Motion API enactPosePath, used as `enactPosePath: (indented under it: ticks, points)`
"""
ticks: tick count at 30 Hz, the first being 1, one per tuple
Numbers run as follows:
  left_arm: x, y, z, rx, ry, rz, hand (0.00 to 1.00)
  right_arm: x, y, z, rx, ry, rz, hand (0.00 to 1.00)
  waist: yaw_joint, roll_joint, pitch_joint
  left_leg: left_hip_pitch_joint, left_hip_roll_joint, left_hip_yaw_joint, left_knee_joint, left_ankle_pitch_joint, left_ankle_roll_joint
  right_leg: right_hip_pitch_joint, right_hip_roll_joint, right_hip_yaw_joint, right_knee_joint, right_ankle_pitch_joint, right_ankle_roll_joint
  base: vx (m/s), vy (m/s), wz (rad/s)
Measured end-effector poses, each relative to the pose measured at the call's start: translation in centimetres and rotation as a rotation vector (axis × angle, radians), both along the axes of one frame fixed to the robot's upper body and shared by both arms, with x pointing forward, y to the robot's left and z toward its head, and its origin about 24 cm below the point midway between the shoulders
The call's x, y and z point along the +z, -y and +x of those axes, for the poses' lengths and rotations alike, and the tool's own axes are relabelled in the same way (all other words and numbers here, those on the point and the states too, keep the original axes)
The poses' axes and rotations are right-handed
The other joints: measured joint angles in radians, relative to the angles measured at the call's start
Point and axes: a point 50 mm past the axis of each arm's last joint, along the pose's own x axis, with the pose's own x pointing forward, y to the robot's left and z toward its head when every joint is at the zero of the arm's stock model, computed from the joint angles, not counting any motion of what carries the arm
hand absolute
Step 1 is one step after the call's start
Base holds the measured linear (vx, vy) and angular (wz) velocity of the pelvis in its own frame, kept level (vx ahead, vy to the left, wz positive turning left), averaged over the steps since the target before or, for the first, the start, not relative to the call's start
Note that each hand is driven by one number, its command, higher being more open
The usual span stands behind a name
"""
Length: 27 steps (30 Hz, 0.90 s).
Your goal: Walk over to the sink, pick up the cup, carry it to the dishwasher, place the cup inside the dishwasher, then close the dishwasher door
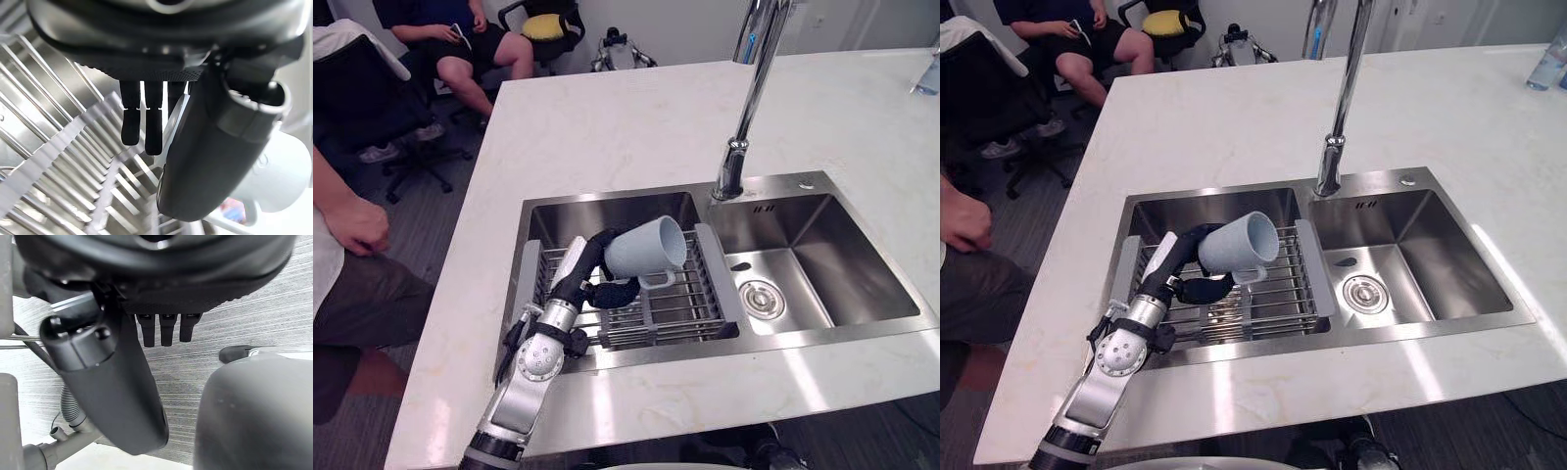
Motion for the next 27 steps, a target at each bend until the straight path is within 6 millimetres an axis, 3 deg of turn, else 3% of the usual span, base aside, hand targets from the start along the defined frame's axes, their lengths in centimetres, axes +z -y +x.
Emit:
enactPosePath:
  ticks: [5,13,16,18,20,21,22,23,25,27]
  points:
    - [1.8,0.2,-1.3,-0.014,0.037,-0.276,0.30,-0.1,0.3,-0.7,-0.040,-0.010,0.005,0.90,0.024,-0.006,-0.001,-0.001,-0.002,0.003,-0.002,0.002,0.002,-0.002,-0.002,0.005,0.009,0.000,0.001,0.00,0.000,0.00]
    - [3.3,0.6,-2.5,-0.039,0.090,-0.435,0.30,-0.3,0.1,-1.2,-0.050,-0.021,0.011,0.90,0.031,-0.031,-0.020,0.010,0.004,0.040,0.003,0.000,0.001,-0.013,0.004,0.044,0.020,0.005,0.007,-0.01,-0.005,-0.14]
    - [3.9,1.1,-2.8,-0.055,0.111,-0.456,0.30,-0.2,-0.5,-0.8,-0.057,0.000,0.018,0.90,0.053,-0.057,-0.010,-0.009,0.011,0.068,0.025,-0.011,0.004,-0.059,0.005,0.081,0.059,0.010,0.014,-0.06,0.016,-0.33]
    - [5.0,1.2,-3.1,-0.065,0.161,-0.476,0.30,0.5,-1.5,0.8,-0.054,0.074,0.033,0.90,0.065,-0.072,0.003,-0.098,0.035,0.094,0.134,-0.054,0.019,-0.147,0.020,0.108,0.129,0.036,0.049,-0.15,0.007,-0.36]
    - [5.5,1.3,-3.1,-0.065,0.187,-0.485,0.30,0.9,-1.8,1.7,-0.048,0.109,0.034,0.90,0.070,-0.074,0.010,-0.147,0.055,0.103,0.191,-0.072,0.031,-0.184,0.031,0.107,0.134,0.078,0.078,-0.16,0.018,-0.32]
    - [5.8,1.3,-3.1,-0.060,0.205,-0.496,0.30,1.2,-1.7,2.4,-0.048,0.133,0.030,0.90,0.077,-0.061,0.021,-0.170,0.079,0.110,0.205,-0.072,0.042,-0.195,0.038,0.090,0.166,0.080,0.075,-0.18,0.030,-0.20]
    - [5.9,1.3,-3.1,-0.057,0.208,-0.503,0.30,1.3,-1.8,2.7,-0.045,0.141,0.030,0.90,0.077,-0.059,0.028,-0.171,0.079,0.107,0.208,-0.068,0.047,-0.210,0.032,0.075,0.266,0.023,0.064,-0.16,0.032,0.05]
    - [5.7,1.2,-3.2,-0.039,0.201,-0.516,0.30,1.3,-1.9,2.4,-0.045,0.134,0.027,0.90,0.081,-0.055,0.031,-0.169,0.073,0.097,0.211,-0.061,0.054,-0.216,0.007,0.050,0.471,-0.072,0.076,-0.12,0.004,0.20]
    - [5.7,1.2,-3.3,-0.031,0.205,-0.529,0.30,1.2,-1.9,1.8,-0.044,0.127,0.027,0.90,0.104,-0.064,0.024,-0.185,0.063,0.078,0.234,-0.055,0.055,-0.177,-0.020,0.056,0.642,-0.127,0.108,-0.10,-0.034,0.31]
    - [5.8,1.1,-3.5,-0.024,0.220,-0.537,0.30,1.3,-2.2,1.9,-0.032,0.136,0.029,0.90,0.132,-0.075,0.015,-0.231,0.051,0.063,0.252,-0.028,0.047,-0.127,-0.031,0.072,0.656,-0.134,0.112,-0.18,-0.128,0.25]
